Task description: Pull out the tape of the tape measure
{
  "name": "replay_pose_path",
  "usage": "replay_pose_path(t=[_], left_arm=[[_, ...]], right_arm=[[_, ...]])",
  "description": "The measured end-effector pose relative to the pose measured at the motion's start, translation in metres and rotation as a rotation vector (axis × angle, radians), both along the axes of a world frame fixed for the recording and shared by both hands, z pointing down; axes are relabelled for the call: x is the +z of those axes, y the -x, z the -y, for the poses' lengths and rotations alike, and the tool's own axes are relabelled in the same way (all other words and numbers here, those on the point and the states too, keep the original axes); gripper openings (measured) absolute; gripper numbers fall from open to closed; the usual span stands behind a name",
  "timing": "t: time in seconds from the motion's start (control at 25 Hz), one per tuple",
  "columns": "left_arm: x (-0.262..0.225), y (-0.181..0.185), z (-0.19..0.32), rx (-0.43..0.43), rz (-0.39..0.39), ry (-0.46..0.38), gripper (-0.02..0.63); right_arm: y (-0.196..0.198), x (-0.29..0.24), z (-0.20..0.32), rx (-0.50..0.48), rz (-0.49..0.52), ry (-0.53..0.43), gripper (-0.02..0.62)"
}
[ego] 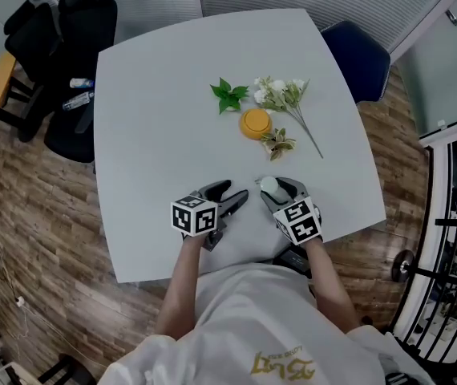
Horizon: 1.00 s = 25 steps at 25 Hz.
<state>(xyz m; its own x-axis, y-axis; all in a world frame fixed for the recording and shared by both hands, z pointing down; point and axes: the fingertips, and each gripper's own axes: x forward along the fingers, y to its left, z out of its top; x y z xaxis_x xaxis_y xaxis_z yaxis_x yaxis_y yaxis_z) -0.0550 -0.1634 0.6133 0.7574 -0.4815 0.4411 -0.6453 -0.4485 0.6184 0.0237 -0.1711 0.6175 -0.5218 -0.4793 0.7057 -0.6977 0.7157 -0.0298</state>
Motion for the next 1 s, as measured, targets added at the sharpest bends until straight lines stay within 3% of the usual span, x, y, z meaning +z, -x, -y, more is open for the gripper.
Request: replay_pose_path(t=[0.56, 1.0], left_arm=[[-0.029, -0.020, -0.015, 0.025, -0.007, -0.069, 0.270], [-0.039, -0.031, -0.020, 0.053, -0.029, -0.078, 0.268]], right_arm=[[-0.009, -0.036, -0.027, 0.008, 0.084, -0.025, 0.225], [-0.008, -0.046, -0.035, -0.021, 0.109, -0.013, 0.225]])
